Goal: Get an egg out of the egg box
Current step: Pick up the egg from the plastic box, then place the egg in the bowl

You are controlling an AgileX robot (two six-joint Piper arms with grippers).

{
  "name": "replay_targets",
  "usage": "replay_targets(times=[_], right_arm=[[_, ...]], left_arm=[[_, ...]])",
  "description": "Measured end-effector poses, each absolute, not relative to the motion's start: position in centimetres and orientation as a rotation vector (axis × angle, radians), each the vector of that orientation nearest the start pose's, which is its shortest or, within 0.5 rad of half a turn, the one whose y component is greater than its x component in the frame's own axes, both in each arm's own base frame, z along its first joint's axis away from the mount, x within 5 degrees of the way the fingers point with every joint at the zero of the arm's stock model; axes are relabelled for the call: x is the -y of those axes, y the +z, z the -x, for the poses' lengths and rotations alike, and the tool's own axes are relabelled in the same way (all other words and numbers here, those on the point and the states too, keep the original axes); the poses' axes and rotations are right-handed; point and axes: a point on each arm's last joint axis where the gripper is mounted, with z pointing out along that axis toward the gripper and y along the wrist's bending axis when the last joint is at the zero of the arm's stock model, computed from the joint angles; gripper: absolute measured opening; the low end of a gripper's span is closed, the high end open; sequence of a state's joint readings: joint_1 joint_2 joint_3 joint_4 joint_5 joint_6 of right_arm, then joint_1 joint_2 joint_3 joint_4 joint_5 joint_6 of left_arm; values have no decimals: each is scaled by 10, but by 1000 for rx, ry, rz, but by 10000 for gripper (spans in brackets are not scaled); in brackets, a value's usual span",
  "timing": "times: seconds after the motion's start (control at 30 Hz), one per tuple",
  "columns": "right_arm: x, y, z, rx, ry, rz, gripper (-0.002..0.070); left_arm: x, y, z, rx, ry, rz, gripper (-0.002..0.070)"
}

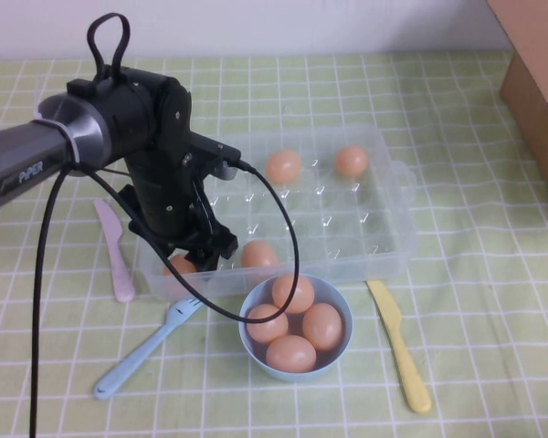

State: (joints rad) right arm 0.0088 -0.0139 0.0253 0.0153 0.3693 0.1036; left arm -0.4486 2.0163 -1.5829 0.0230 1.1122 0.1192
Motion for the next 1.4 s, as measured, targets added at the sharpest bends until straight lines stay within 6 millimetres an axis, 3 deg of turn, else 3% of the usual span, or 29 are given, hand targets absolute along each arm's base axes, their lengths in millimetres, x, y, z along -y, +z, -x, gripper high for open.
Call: replay_targets(times=[0.2, 0.67, 0.8, 1.0, 1.13, 1.23, 1.33, 1.4], right_arm=[[-1, 172, -53, -1863, 93, -98, -17], [-1, 172, -53, -1863, 93, -98, -17], [-1, 172, -53, -1863, 93, -98, -17], [-1, 172, -53, -1863, 93, -98, -17], [-1, 172, -53, -1863, 93, -98, -17], [-1, 172, -53, -1863, 93, -98, -17], [-1, 172, -53, -1863, 93, -98, -17], [-1, 172, -53, -1863, 93, -98, -17]], left_arm=[[176, 206, -370, -2901, 6, -865, 333], [177, 209, -373, -2856, 6, -934, 302], [180, 226, -379, -2831, 1, -924, 301], [182, 274, -382, -2740, -17, -892, 301], [177, 311, -367, -2653, -55, -919, 301], [174, 332, -345, -2591, -131, -950, 301], [175, 335, -315, -2540, -168, -998, 301], [178, 326, -291, -2530, -185, -1056, 301]])
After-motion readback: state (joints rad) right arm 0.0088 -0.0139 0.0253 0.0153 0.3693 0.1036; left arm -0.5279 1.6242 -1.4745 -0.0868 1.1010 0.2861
